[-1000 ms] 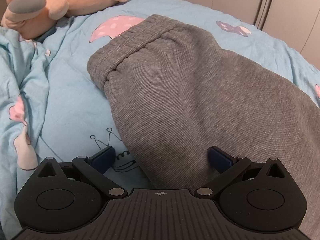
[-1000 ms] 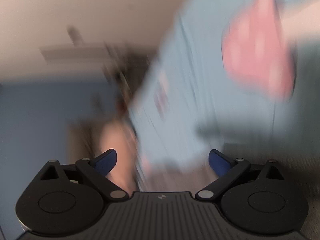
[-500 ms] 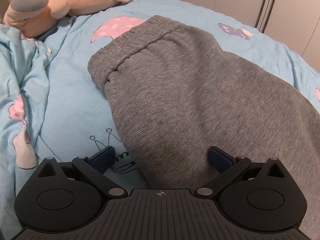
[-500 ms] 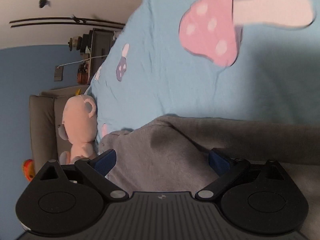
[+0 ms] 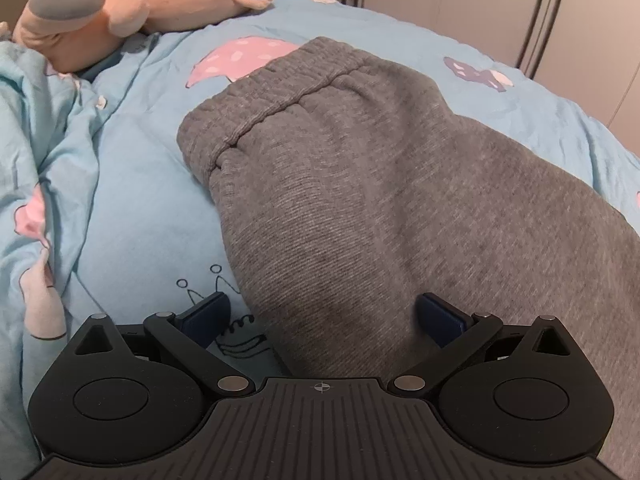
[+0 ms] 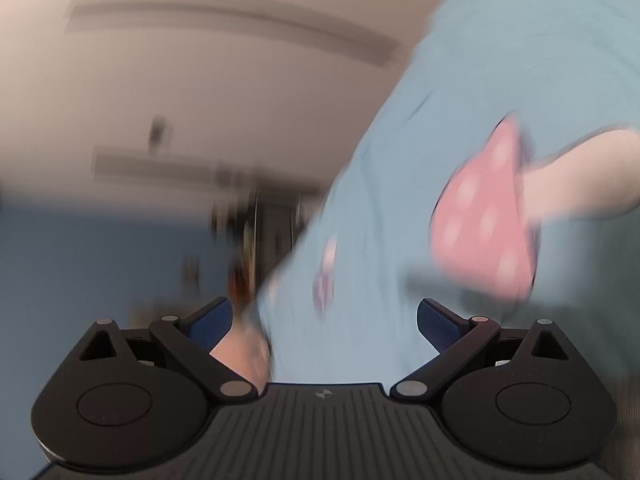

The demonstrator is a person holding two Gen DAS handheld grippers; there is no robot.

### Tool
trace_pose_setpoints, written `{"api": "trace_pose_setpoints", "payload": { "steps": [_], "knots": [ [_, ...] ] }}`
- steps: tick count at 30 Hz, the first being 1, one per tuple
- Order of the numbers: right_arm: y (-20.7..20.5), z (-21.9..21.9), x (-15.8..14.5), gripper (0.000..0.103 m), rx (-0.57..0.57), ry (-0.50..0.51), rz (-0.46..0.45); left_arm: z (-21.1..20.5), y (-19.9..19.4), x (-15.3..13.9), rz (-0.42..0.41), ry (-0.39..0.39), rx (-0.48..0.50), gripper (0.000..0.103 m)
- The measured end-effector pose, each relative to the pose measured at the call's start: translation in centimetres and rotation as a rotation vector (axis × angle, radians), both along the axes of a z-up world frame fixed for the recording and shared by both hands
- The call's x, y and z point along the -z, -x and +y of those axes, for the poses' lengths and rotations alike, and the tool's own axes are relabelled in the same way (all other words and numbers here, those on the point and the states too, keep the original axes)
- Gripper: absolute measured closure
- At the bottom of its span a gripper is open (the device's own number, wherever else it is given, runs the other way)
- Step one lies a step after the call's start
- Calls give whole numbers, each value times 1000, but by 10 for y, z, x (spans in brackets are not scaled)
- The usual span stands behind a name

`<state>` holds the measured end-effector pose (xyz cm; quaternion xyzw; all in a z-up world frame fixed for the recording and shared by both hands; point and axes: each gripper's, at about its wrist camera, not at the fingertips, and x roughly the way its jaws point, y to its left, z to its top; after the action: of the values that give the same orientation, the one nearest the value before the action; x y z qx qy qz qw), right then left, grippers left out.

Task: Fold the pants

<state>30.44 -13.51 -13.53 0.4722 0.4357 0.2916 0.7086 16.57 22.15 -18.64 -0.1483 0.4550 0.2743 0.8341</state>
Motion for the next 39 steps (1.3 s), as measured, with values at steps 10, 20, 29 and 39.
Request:
{"api": "trace_pose_setpoints", "payload": {
  "steps": [10,20,29,39],
  "knots": [
    [25,-32,13,98,266,537,-4,1,1,-2,-4,-1,0,0],
    [85,-47,2,84,66,507,66,-4,2,-5,3,-37,2,0],
    [70,-83,-34,96,315,767,-95,-6,0,-7,11,-55,-9,0],
    [137,-155,-5,103,415,869,-15,-7,8,-19,8,-84,-13,0]
  ]
}}
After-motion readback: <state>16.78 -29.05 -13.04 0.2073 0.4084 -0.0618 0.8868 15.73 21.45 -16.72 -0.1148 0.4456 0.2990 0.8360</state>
